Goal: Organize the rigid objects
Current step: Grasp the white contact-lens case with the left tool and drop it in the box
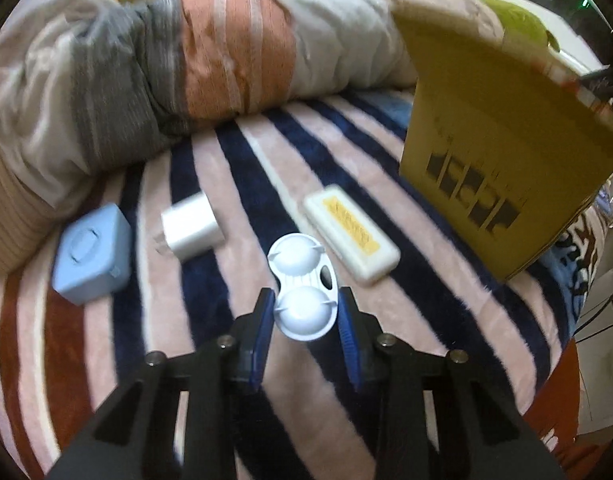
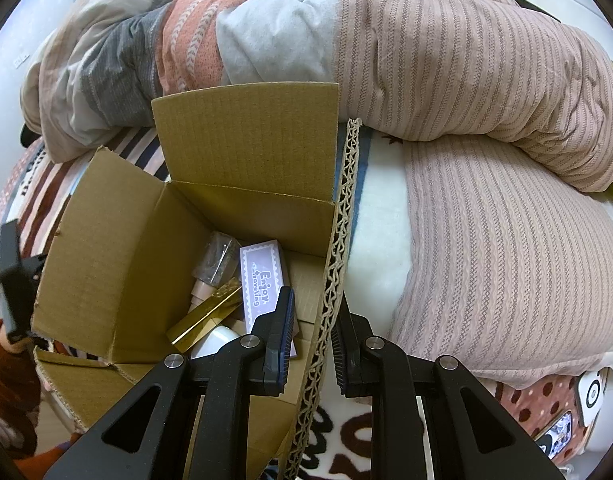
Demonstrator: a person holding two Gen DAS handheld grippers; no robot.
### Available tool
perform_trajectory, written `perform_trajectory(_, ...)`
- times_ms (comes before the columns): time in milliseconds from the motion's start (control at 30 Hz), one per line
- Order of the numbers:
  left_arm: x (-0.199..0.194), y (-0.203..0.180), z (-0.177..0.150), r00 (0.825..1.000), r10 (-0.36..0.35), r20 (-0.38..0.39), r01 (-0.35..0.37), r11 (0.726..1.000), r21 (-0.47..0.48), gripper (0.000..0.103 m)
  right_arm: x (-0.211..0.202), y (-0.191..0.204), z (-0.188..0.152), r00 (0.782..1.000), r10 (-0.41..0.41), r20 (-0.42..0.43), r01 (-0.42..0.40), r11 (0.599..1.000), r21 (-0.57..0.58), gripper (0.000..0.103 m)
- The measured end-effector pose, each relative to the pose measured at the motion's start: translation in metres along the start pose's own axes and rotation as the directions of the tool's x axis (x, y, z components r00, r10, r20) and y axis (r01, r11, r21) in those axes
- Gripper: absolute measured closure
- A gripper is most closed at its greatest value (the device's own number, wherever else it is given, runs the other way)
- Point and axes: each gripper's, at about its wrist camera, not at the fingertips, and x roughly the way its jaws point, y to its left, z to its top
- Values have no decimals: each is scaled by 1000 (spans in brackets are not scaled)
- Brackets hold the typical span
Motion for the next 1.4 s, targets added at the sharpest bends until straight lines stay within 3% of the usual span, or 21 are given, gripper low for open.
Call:
perform_trajectory(300,-80,-20,68,983,-34,180,23,998,62,75,-1,1,0,1000,1,0,-1,1000,1,89)
perform_trajectory(467,-91,-52,109,974,-99,206,76,990,119,75,-1,0,0,1000,1,0,-1,1000,0,89)
perform_trajectory(633,-60,-89,139,978,-175,116,156,975,155,75,-2,1,0,1000,2,2,-2,1000,2,89)
perform_trajectory(767,-31,-112,148,987,-157,34,150,976,158,75,-2,2,1,1000,6,3,-6,1000,4,89)
perform_trajectory(900,-7,-121,150,996,-88,-30,92,985,143,74,-2,1,1,1000,7,3,-7,1000,3,89)
perform_trajectory(1067,-14,-117,145,995,-99,-17,100,985,139,74,-2,0,1,1000,5,2,-5,1000,2,89)
perform_trajectory(1133,-25,-109,144,995,-102,7,100,986,132,63,-2,0,1,1000,4,1,-4,1000,3,89)
perform_trajectory(1233,-45,-86,142,993,-103,58,97,990,98,55,-2,1,1,1000,3,0,-3,1000,4,89)
perform_trajectory(1400,-74,-27,131,991,-33,128,31,999,19,45,-2,0,0,1000,1,-2,-1,1000,3,89)
